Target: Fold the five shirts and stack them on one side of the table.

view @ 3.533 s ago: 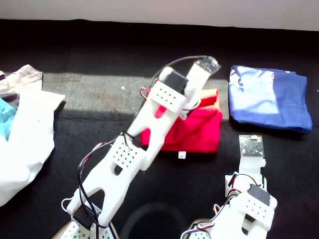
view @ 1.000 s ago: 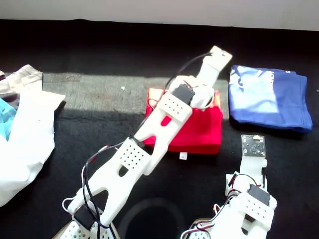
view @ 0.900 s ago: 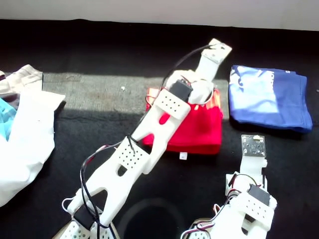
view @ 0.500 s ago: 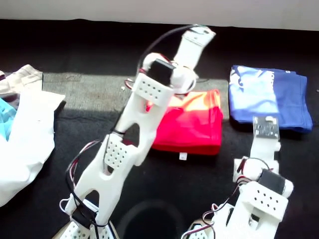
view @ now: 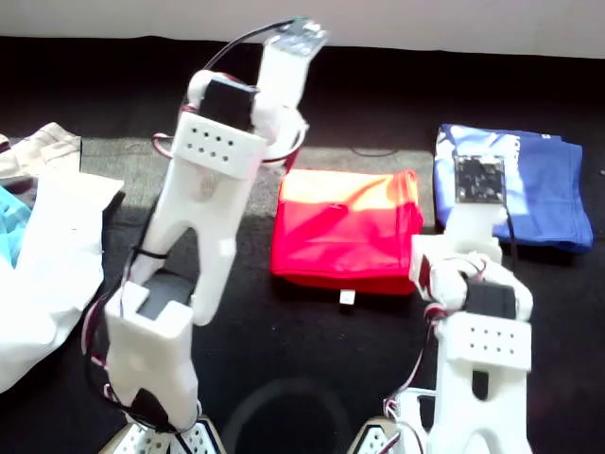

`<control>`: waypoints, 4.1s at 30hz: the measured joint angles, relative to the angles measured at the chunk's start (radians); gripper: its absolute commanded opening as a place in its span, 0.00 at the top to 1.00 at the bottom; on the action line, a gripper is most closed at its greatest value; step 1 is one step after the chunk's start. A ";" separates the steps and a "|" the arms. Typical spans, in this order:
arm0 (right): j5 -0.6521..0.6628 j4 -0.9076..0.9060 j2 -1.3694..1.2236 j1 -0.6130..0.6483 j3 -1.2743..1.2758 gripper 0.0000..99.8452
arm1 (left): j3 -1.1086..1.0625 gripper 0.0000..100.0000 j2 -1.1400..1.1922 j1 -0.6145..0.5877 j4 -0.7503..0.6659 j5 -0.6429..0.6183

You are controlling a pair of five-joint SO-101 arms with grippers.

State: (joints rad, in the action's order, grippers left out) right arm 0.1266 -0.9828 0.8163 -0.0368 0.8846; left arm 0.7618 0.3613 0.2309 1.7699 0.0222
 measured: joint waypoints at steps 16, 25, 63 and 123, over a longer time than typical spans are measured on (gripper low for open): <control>-0.351 0.009 -0.836 0.157 -0.562 0.68 | -0.704 0.99 -0.420 -0.315 -0.170 0.089; -0.351 0.012 -1.026 0.157 -0.687 0.68 | -0.898 0.99 -0.531 -0.344 -0.293 0.114; -0.127 -0.476 -1.267 0.094 -1.409 0.99 | -1.149 0.99 -0.698 -0.433 -0.365 0.115; 0.132 -0.393 -1.823 -0.460 -2.277 0.97 | -1.252 0.99 -0.698 -0.473 -0.453 0.114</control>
State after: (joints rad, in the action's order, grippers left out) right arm 0.2585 -1.3755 -1.0065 -0.4971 -1.3924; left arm -0.4902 -0.3368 -0.2417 1.3172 0.1358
